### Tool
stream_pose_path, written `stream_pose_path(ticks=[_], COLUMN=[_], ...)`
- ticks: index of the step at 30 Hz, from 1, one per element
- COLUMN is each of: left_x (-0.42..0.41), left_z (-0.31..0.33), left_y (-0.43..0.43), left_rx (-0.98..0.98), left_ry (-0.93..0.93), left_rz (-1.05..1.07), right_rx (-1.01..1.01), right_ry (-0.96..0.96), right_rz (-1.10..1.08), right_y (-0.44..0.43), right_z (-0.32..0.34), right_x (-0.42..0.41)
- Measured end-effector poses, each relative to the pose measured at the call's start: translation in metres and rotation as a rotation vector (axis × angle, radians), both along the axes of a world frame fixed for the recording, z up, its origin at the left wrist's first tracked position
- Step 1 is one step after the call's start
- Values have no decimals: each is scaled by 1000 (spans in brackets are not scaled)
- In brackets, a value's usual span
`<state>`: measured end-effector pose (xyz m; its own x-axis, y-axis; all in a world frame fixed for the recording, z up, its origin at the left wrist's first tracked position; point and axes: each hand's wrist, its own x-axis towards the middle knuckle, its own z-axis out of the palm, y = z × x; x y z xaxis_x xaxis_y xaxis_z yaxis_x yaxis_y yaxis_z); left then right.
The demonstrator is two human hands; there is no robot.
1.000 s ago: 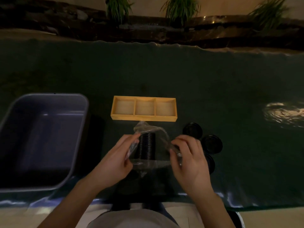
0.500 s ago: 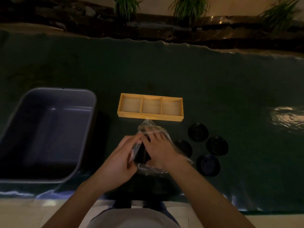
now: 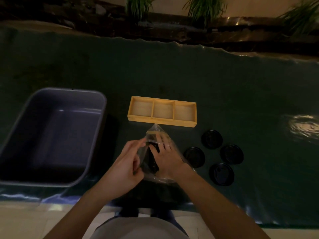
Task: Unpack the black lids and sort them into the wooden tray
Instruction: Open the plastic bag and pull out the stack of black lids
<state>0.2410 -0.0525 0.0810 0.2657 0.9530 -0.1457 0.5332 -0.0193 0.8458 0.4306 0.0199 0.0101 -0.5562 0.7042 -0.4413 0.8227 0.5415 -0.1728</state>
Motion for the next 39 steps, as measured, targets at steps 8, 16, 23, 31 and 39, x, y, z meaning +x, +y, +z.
stream_pose_path(ticks=[8,16,23,31,39], left_x=[1,-1,2,2,28], left_z=[-1,3,-1,-57,-60], left_y=[-2,1,4,36,45], left_rx=[20,45,13,-557,-786], left_ry=[12,13,-243,-388,-547], left_rz=[15,78,214,654,619], right_rx=[-6,-50,-82,6,34], right_ry=[-73,-89,-15,290,393], right_rz=[-12,-52,-147,-218,-241], right_y=[11,14,9,-21,-36], right_z=[-10,-22,-12,47,91], right_x=[0,-3,-2,10,4])
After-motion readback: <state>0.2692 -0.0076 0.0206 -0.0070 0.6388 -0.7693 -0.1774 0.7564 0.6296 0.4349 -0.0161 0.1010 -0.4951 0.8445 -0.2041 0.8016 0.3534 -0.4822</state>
